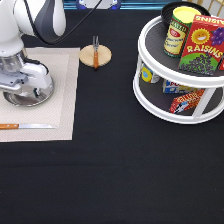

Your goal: Arrange plate and fork

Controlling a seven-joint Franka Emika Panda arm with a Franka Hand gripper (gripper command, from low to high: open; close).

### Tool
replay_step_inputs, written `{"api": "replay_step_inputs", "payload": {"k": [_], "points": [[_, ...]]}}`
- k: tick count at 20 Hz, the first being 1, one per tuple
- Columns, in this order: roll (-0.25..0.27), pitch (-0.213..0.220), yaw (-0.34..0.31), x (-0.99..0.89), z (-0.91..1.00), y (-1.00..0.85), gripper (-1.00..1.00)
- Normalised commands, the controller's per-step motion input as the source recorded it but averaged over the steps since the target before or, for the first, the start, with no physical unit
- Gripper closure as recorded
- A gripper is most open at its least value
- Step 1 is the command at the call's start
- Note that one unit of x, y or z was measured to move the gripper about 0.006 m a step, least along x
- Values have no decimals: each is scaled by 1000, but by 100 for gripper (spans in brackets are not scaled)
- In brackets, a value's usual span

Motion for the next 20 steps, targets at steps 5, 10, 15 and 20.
{"api": "replay_step_inputs", "payload": {"k": [5, 10, 15, 20], "points": [[-38, 66, 91, -21, 721, 542, -100], [-69, -1, 109, -498, 591, 675, -100], [-89, -63, 88, -597, 493, 643, -100], [-108, -121, 39, -679, 250, 656, -100]]}}
